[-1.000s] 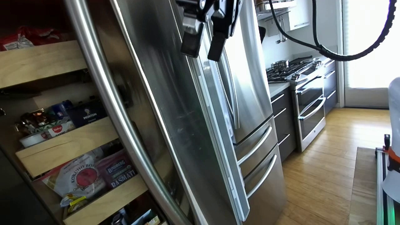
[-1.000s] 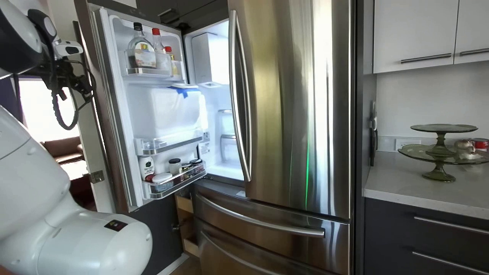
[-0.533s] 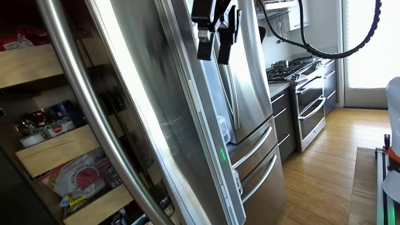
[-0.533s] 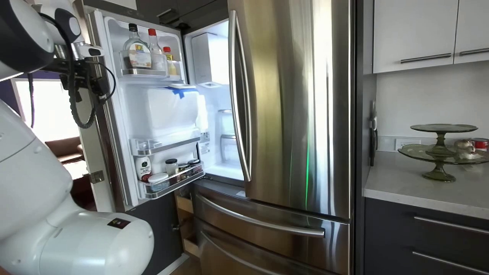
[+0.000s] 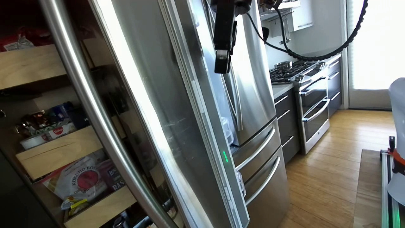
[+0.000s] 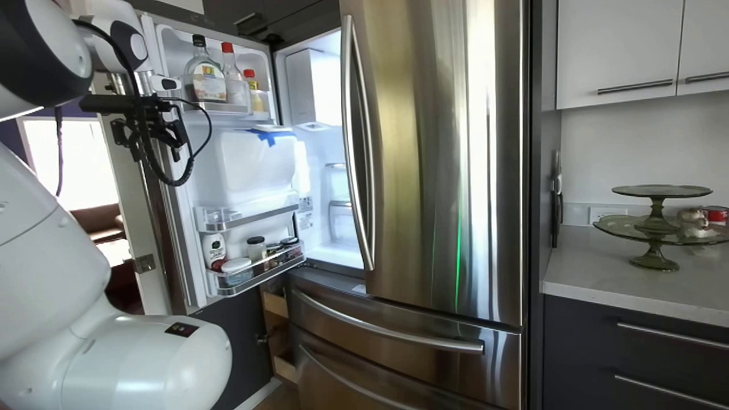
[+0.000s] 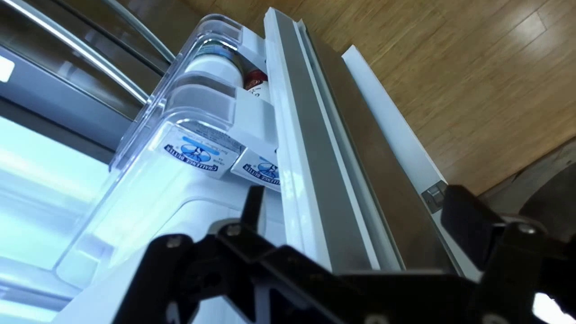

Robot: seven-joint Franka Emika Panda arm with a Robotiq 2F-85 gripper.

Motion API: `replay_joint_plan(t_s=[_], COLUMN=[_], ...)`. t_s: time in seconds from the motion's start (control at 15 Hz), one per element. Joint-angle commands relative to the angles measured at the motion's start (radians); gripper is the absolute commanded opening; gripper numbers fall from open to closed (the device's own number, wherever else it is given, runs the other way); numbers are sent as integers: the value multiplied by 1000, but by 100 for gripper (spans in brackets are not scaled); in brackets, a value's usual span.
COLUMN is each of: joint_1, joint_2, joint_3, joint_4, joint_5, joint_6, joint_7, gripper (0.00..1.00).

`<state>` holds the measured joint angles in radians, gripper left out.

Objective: Open the fridge door

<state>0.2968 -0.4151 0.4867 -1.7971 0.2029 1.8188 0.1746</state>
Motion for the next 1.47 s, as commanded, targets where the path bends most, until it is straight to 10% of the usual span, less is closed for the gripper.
replay_joint_plan(t_s=[0.0,1.4], joint_1=[36,167], joint_2=[-19,107], joint_3=[-40,-49], joint_4=[-58,-70], joint_5=[-25,131], joint_6=[78,457], joint_7=[-112,-173], gripper=[100,100])
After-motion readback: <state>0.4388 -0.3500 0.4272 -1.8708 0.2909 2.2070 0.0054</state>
